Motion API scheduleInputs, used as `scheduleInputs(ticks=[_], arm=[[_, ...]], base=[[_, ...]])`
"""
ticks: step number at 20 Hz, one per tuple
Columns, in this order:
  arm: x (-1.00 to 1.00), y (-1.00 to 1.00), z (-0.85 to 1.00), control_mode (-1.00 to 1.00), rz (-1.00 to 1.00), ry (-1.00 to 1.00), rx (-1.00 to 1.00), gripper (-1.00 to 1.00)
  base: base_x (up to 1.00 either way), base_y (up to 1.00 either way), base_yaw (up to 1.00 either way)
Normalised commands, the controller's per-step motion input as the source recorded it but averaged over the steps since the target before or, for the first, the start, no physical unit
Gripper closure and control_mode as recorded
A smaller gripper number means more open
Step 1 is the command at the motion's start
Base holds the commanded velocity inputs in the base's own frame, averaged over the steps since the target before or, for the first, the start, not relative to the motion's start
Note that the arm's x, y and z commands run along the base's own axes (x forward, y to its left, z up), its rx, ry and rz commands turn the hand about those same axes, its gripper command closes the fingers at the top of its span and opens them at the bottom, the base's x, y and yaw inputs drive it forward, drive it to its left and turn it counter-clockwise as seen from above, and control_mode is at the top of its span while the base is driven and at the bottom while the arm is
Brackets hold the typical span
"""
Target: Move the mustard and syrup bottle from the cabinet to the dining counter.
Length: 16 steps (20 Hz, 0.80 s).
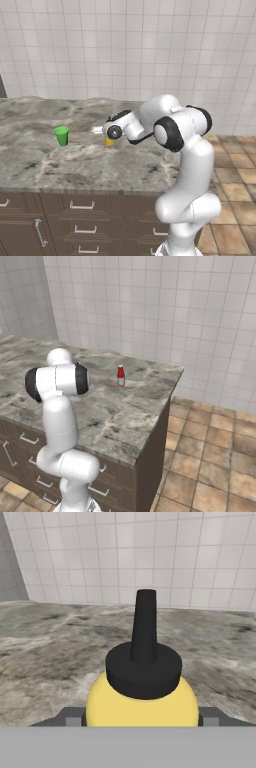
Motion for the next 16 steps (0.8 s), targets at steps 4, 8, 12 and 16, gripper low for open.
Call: scheduleInputs(ticks=[4,8,12,16], arm=[[0.20,0.02,-0.21,-1.00,0.00,0.00,0.00,1.00],[0.18,0.09,-0.29,-1.00,0.00,0.00,0.00,1.00],[0.19,0.06,-0.31,-1.00,0.00,0.00,0.00,1.00],[0.16,0.00,-0.33,-1.00,0.00,0.00,0.00,1.00]], base=[[0.00,0.00,0.00],[0.00,0.00,0.00],[0.00,0.00,0.00],[0.00,0.00,0.00]])
